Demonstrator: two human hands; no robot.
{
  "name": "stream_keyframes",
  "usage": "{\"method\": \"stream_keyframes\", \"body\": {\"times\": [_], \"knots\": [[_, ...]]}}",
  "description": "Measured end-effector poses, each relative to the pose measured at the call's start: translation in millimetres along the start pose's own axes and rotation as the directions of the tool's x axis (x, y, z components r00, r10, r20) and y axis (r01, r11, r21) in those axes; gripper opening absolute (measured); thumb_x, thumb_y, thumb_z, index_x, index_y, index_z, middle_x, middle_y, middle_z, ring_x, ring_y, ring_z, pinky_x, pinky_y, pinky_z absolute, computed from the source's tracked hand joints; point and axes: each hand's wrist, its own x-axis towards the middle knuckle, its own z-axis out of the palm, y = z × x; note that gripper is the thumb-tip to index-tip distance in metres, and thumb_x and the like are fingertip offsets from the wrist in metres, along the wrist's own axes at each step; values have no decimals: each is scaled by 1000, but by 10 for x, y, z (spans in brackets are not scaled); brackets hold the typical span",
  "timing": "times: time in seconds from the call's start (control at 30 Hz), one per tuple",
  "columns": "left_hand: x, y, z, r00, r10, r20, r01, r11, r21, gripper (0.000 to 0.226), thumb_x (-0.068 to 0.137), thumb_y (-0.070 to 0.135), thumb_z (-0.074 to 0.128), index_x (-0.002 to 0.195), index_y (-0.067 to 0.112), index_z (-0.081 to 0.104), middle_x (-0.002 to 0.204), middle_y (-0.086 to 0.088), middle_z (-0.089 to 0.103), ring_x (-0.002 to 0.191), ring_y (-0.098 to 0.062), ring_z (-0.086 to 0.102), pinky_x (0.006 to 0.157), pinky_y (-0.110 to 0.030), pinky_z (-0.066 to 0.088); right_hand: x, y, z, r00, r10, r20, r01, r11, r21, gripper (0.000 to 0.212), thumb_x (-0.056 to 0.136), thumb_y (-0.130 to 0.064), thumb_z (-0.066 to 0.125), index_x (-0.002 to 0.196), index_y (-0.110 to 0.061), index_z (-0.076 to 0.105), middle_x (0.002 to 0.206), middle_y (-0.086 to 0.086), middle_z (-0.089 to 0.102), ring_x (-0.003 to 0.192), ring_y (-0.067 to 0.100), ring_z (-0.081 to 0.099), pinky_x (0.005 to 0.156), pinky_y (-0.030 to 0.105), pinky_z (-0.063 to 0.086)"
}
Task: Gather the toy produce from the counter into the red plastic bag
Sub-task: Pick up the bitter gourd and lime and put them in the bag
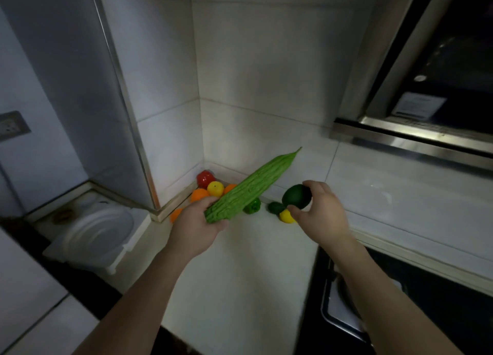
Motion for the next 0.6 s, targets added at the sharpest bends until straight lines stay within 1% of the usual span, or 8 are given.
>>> {"method": "stream_keyframes", "body": {"times": [0.1, 0.17, 0.27, 0.3, 0.37, 0.43, 0.53, 0.6], "knots": [[-6, -8, -37, 998, 58, 18, -58, 998, -13, 48, 69, 30, 79, 112, 39, 61, 90, 17, 68, 86, -9, 65, 77, -36, 55, -161, -99, -73, 999, 30, -38, -31, 999, -24, 62, 74, -31, 76, 128, -11, 51, 121, 6, 54, 108, 24, 54, 85, 20, 34], [-24, -11, -50, 995, 89, 54, -88, 996, -13, 46, 71, 29, 79, 113, 37, 62, 91, 17, 68, 86, -8, 65, 76, -36, 55, -289, -151, -109, 997, 54, -56, -56, 998, -37, 62, 74, -31, 76, 127, -11, 51, 120, 6, 54, 108, 24, 54, 84, 21, 34], [-67, 29, -58, 983, 147, 114, -146, 989, -12, 50, 68, 41, 75, 115, 38, 60, 94, 14, 70, 86, -7, 65, 76, -36, 55, -504, -207, -166, 992, 96, -82, -101, 993, -67, 61, 73, -31, 76, 125, -12, 52, 118, 5, 55, 105, 24, 54, 83, 23, 37], [-78, 49, -52, 979, 159, 130, -158, 987, -17, 51, 67, 40, 75, 116, 37, 60, 96, 12, 70, 87, -9, 65, 77, -38, 55, -579, -217, -192, 989, 111, -94, -118, 990, -72, 60, 73, -31, 76, 124, -12, 52, 116, 5, 55, 104, 25, 55, 83, 24, 38], [-117, 121, -34, 972, 174, 160, -169, 985, -44, 50, 70, 32, 79, 117, 32, 63, 99, 10, 70, 90, -12, 65, 80, -39, 54, -726, -232, -263, 984, 136, -117, -145, 986, -78, 60, 72, -29, 77, 124, -11, 53, 116, 6, 56, 104, 25, 55, 83, 24, 37], [-152, 226, -7, 963, 197, 182, -188, 980, -66, 48, 72, 23, 81, 117, 28, 64, 97, 13, 68, 91, -12, 65, 82, -38, 54, -852, -230, -368, 978, 152, -147, -165, 983, -86, 60, 72, -29, 77, 124, -11, 53, 117, 6, 56, 105, 25, 54, 85, 24, 38], [-198, 411, 56, 947, 239, 215, -230, 971, -69, 45, 72, 25, 81, 113, 33, 65, 95, 14, 69, 89, -8, 65, 79, -35, 54, -1017, -203, -586, 965, 188, -181, -207, 974, -90, 61, 74, -29, 76, 127, -12, 51, 122, 5, 55, 108, 24, 54, 87, 24, 38], [-230, 551, 123, 937, 268, 223, -255, 963, -85, 43, 70, 26, 81, 109, 34, 65, 92, 14, 69, 86, -8, 65, 77, -34, 53, -1132, -161, -740, 958, 200, -204, -224, 969, -101, 61, 75, -30, 75, 128, -13, 50, 123, 3, 54, 108, 22, 53, 86, 22, 36]]}}
